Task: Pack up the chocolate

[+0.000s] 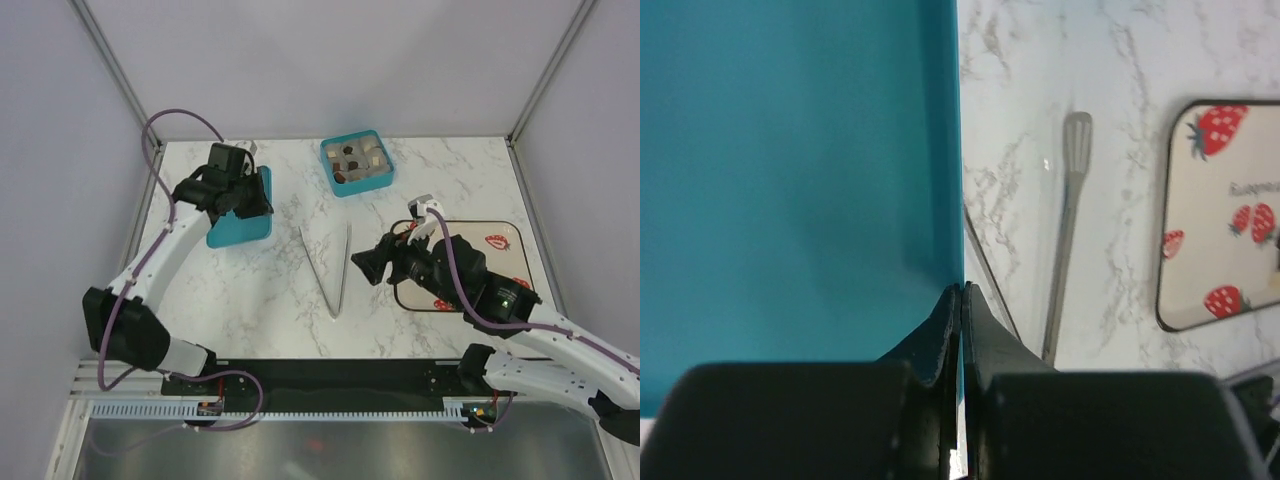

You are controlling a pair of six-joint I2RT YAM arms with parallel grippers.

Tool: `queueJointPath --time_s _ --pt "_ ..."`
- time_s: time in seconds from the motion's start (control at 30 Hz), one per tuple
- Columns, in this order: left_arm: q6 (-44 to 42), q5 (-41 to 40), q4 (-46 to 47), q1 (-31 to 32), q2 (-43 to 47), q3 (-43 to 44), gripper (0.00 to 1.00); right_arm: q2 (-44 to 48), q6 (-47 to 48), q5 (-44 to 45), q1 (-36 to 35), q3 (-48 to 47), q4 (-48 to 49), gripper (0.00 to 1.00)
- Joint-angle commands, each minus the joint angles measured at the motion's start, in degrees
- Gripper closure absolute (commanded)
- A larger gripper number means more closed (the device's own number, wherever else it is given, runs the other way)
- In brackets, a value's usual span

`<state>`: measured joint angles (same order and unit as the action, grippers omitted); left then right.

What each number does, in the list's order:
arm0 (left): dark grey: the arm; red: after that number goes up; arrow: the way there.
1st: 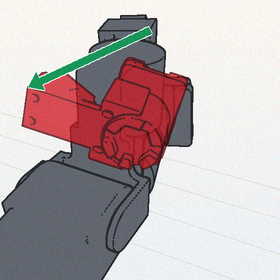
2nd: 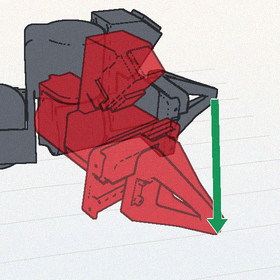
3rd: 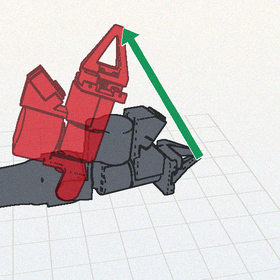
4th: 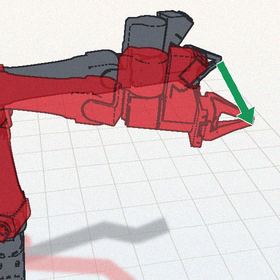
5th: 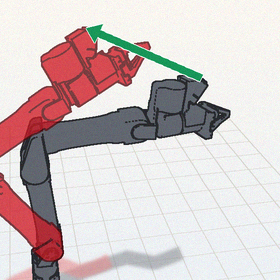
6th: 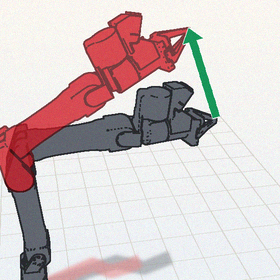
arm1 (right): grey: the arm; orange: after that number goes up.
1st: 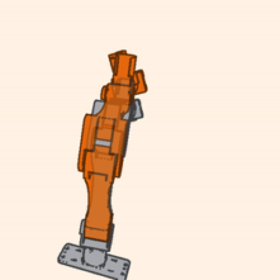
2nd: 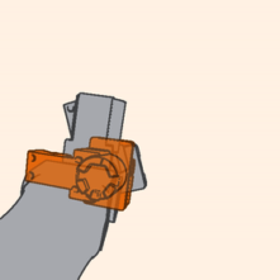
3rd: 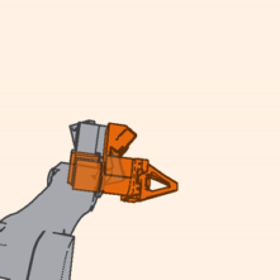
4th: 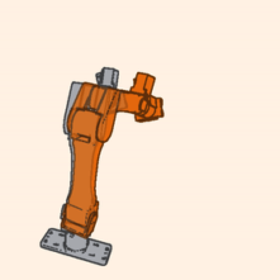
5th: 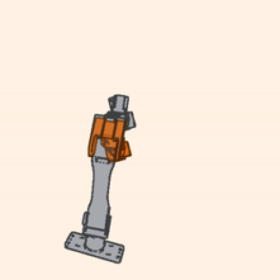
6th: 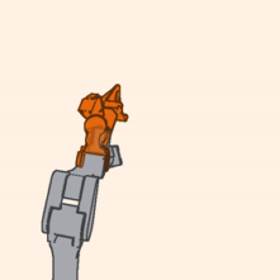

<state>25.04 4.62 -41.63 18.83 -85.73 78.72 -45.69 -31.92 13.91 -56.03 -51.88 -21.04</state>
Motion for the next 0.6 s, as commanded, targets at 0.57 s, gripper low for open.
queueJointPath --time_s 0.57 --pt "-6.4 34.7 -4.7 0.2 20.8 -12.4 0.98 -13.0 79.2 -8.5 -1.0 -1.6 17.8 0.15"
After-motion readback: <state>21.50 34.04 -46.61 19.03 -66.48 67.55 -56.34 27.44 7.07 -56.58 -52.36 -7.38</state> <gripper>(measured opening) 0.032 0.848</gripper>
